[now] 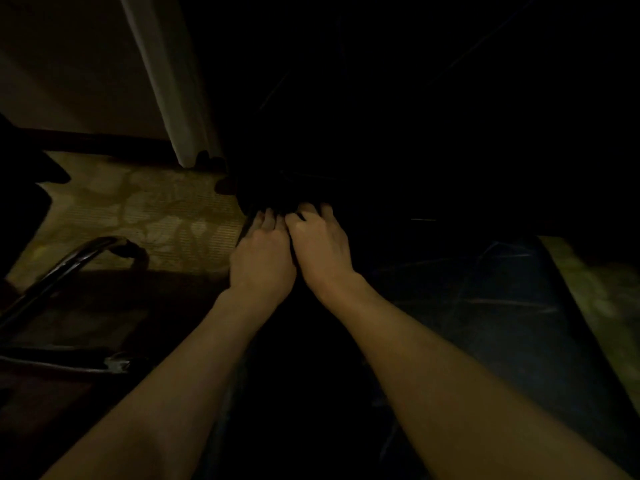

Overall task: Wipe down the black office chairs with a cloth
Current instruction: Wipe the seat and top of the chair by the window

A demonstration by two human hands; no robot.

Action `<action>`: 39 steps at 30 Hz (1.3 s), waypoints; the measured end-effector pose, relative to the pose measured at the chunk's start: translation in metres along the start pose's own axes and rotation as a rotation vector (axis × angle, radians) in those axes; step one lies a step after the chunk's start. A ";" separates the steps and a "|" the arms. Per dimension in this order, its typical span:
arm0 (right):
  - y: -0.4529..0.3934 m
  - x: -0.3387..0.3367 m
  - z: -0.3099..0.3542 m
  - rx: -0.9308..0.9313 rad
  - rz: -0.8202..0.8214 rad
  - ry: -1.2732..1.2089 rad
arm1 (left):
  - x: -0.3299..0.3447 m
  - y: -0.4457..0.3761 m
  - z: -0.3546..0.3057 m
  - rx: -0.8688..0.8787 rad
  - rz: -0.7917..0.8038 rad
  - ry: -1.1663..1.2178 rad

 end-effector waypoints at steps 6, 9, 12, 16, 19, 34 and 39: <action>0.012 -0.013 -0.051 0.106 -0.003 0.047 | 0.003 -0.009 -0.050 0.052 0.010 0.045; 0.019 -0.021 -0.091 0.162 0.016 0.080 | 0.013 -0.017 -0.088 0.098 0.053 0.005; 0.026 -0.028 -0.130 0.223 0.058 0.095 | 0.024 -0.028 -0.125 0.144 0.088 0.000; 0.034 -0.038 -0.174 0.290 0.074 0.120 | 0.034 -0.037 -0.172 0.191 0.128 -0.013; 0.041 -0.044 -0.207 0.327 0.054 0.138 | 0.041 -0.041 -0.204 0.218 0.159 -0.032; 0.074 -0.061 -0.366 0.509 0.017 0.096 | 0.095 -0.084 -0.359 0.407 0.169 -0.064; 0.074 -0.062 -0.348 0.509 -0.005 0.086 | 0.082 -0.074 -0.341 0.344 0.187 -0.008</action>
Point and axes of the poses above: each hand's wrist, its own y-axis away from the middle knuckle, its own x-axis out of the palm, z = x × y, the point moved 7 cm from there along -y, towards the middle knuckle, and after that the axes turned 8 degrees about x, right-handed, at the moved point
